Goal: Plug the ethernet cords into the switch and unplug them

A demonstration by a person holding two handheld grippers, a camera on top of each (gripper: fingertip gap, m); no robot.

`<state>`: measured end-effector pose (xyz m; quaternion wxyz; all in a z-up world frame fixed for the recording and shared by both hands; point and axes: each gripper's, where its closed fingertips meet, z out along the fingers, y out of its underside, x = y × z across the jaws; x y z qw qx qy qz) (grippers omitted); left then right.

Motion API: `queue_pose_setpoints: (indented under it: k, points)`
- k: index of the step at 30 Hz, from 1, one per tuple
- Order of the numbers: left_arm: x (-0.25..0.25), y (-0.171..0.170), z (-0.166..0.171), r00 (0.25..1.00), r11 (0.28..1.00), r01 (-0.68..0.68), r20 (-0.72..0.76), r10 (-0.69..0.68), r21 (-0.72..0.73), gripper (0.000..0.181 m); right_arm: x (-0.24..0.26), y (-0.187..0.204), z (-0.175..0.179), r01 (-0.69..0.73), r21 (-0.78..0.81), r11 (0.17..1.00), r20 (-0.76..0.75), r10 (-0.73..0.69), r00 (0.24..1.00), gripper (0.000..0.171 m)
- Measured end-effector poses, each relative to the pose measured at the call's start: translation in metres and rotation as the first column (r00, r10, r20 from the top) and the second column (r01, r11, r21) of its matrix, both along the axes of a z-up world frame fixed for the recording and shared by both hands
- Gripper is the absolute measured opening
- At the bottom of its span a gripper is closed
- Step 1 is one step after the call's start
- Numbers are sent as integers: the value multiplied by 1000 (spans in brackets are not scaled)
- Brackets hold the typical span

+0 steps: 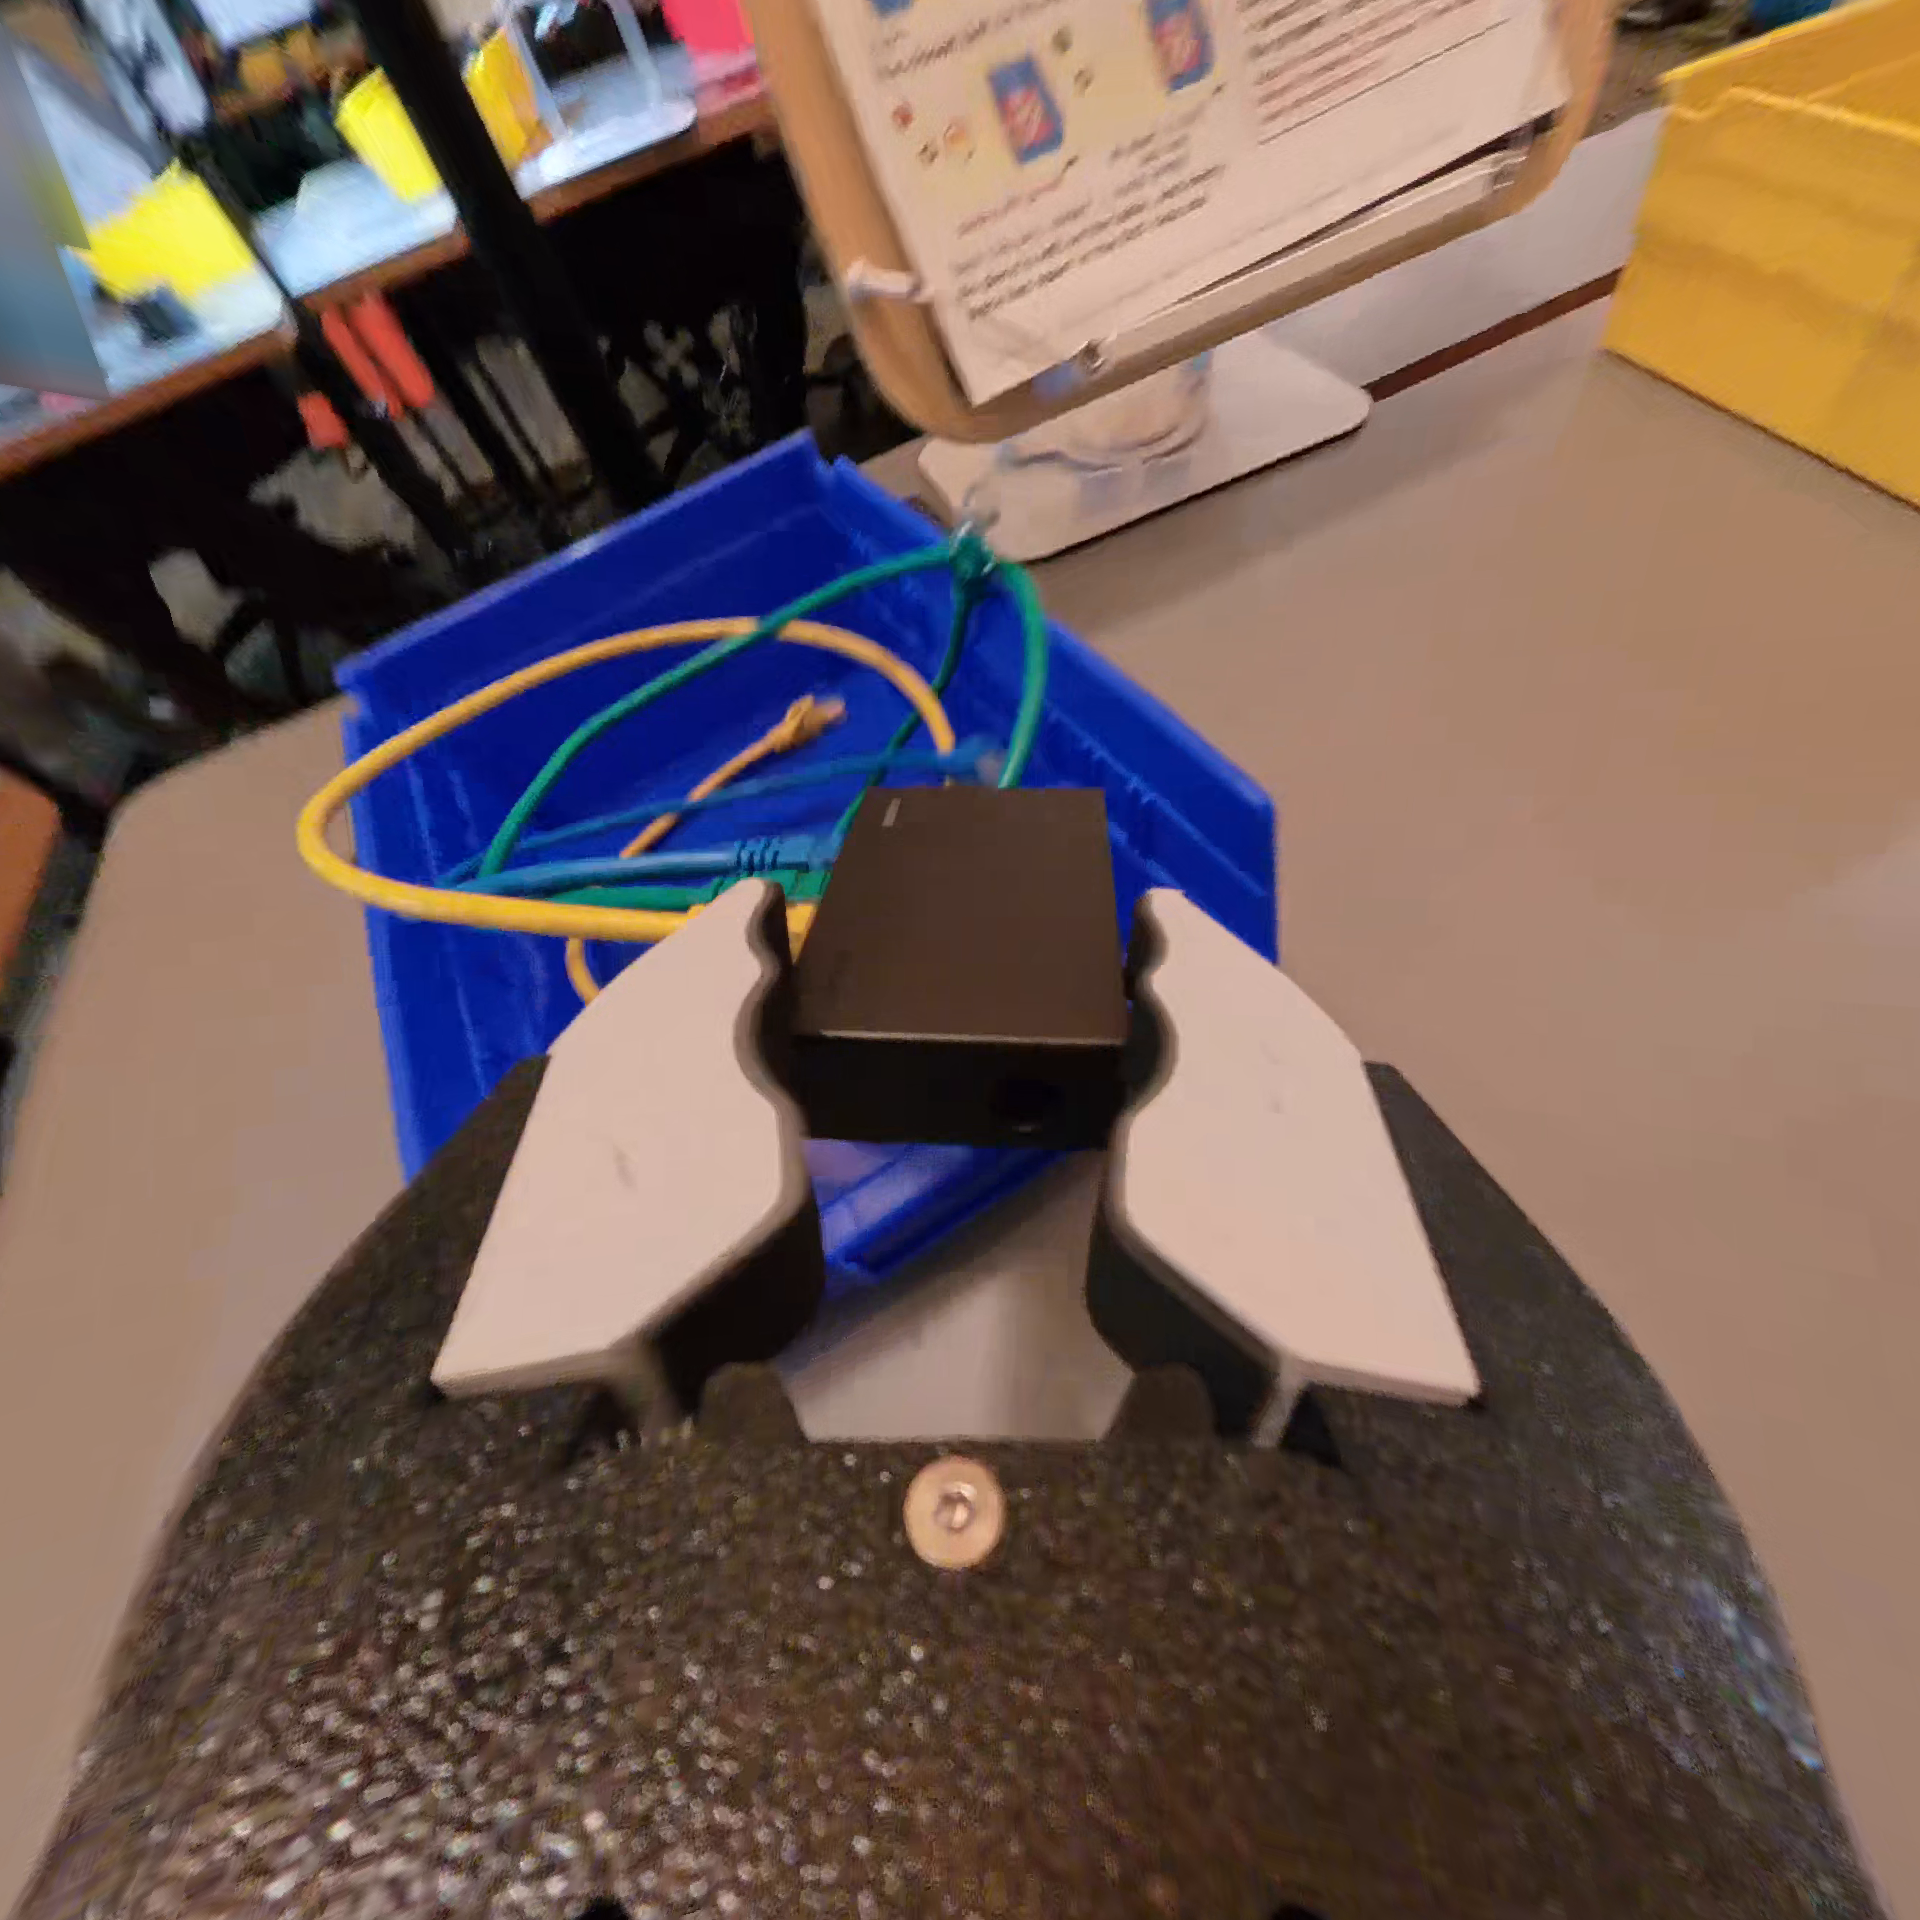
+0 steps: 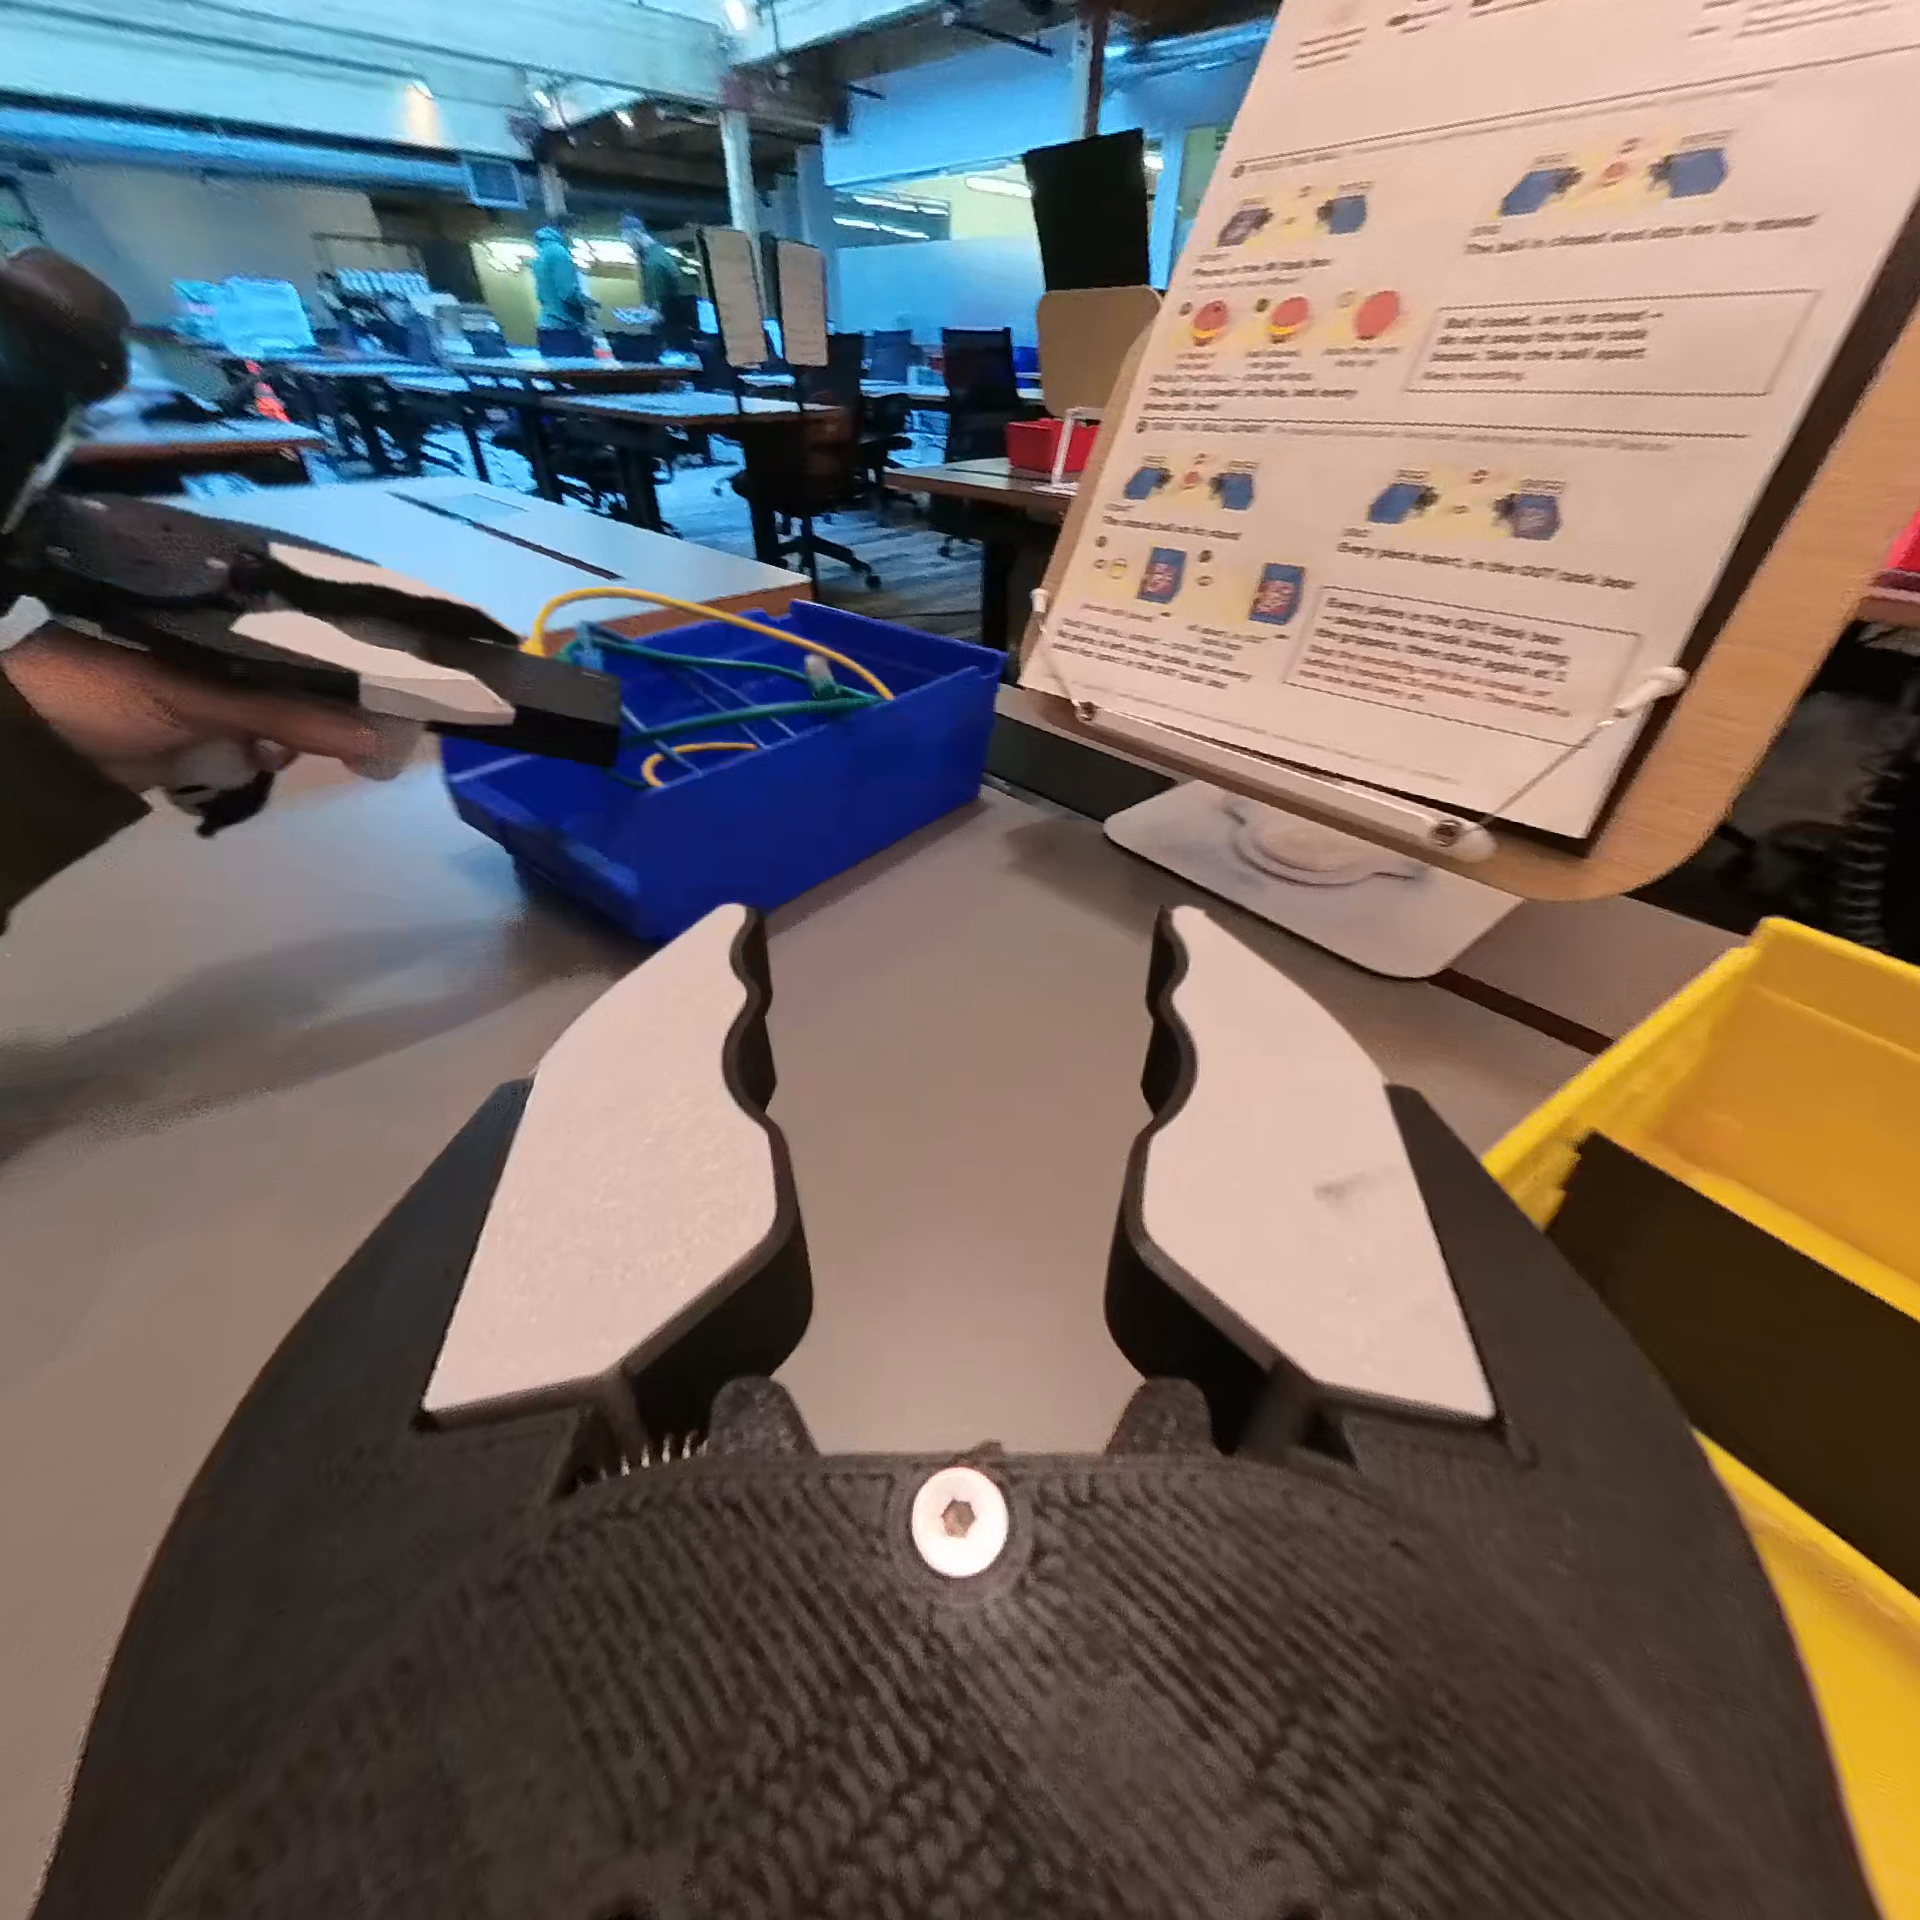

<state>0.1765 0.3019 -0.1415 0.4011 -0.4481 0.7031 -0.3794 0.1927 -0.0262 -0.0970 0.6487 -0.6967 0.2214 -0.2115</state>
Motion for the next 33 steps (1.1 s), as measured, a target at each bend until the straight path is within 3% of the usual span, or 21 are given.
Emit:
queue_pose_setpoints:
  k: [2,4,6,7,16,24,28,33]
  points:
    - [-15,-19,42,984,994,88,152,-97,64,0,-6,8,1,-42,40,998,-25,43,999,69]
    - [-24,-25,63,991,991,72,101,-83,112,0,-9,15,1,-63,54,997,-32,65,997,68]
    - [-26,-28,64,994,984,101,22,-105,150,0,-9,19,-5,-62,23,998,-34,63,997,67]
    - [-24,-24,58,996,986,86,-21,-84,146,1,-9,22,-10,-62,-2,998,-41,62,997,68]
    - [-52,37,-49,934,995,79,-353,-53,60,79,-15,15,-10,-80,-84,993,2,80,997,67]
    - [-55,47,-94,874,985,174,-460,-155,-1,89,-14,16,-21,-108,-105,989,-38,105,994,67]
    - [-45,46,-96,855,979,202,-491,-167,17,77,-18,21,-27,-129,-158,979,-27,126,992,68]
    - [-58,48,-98,768,962,231,-634,-86,148,68,-17,20,-33,-129,-183,975,-33,125,992,68]
